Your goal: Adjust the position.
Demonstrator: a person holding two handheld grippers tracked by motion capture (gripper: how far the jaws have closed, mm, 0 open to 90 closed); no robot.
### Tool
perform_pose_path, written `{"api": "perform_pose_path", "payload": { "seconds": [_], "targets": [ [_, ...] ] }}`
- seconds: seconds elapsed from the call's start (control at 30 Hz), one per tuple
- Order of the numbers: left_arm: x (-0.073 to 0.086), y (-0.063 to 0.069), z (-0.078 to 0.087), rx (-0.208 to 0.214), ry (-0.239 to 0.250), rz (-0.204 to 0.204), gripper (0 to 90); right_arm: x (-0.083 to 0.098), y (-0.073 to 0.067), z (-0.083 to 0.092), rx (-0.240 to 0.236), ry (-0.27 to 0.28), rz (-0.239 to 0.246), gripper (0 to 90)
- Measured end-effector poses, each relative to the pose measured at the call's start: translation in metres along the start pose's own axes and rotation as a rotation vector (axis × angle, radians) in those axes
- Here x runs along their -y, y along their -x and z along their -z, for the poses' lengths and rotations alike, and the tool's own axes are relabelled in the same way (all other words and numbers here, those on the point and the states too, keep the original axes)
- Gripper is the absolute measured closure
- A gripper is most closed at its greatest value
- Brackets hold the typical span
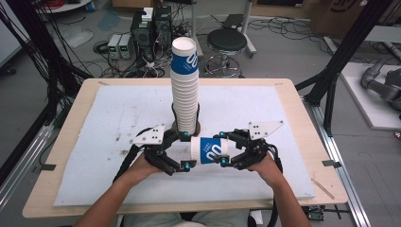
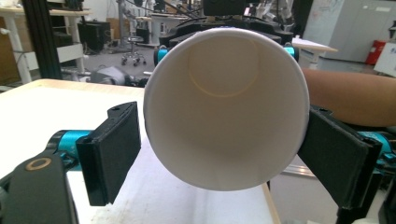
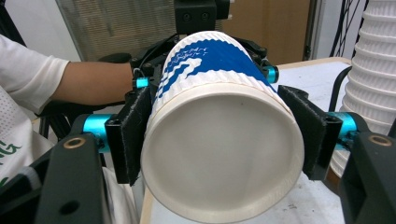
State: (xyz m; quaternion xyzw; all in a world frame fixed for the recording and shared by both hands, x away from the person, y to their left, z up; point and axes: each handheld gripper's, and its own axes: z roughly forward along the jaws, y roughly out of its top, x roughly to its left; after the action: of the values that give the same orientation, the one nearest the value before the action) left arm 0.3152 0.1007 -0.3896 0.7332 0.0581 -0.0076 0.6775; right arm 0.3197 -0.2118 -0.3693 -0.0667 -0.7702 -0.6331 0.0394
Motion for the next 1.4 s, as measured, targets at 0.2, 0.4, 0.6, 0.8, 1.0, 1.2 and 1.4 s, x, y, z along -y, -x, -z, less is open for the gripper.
{"api": "perform_pose_path", "payload": {
  "seconds": [0.2,0.4,0.6,0.8,1.0,1.2,1.4],
  "targets": [
    [-0.001,0.001,0.000,0.014,0.002,-0.028,20.9,0.001,0.001,-0.001,-0.012,-0.004,-0.004,30.8],
    [-0.003,0.002,0.002,-0.002,-0.039,-0.052,27.1,0.002,0.001,-0.002,-0.007,-0.037,-0.004,31.6],
    [-0.008,0.002,0.002,-0.006,-0.079,-0.070,29.3,0.002,0.001,-0.003,0.000,-0.062,-0.015,31.1],
    [-0.016,0.001,0.006,-0.031,-0.157,-0.087,29.2,-0.004,-0.001,-0.001,0.064,-0.080,-0.043,17.4],
    [-0.033,-0.001,0.008,-0.063,-0.314,-0.106,29.2,-0.009,-0.006,0.001,0.106,-0.114,0.000,17.4],
    [-0.049,-0.001,0.001,-0.065,-0.487,-0.126,29.4,-0.016,-0.012,-0.005,0.171,-0.220,0.081,17.4],
    [-0.062,0.000,-0.008,-0.058,-0.601,-0.160,29.4,-0.021,-0.013,-0.013,0.214,-0.344,0.157,17.4]
  ]
}}
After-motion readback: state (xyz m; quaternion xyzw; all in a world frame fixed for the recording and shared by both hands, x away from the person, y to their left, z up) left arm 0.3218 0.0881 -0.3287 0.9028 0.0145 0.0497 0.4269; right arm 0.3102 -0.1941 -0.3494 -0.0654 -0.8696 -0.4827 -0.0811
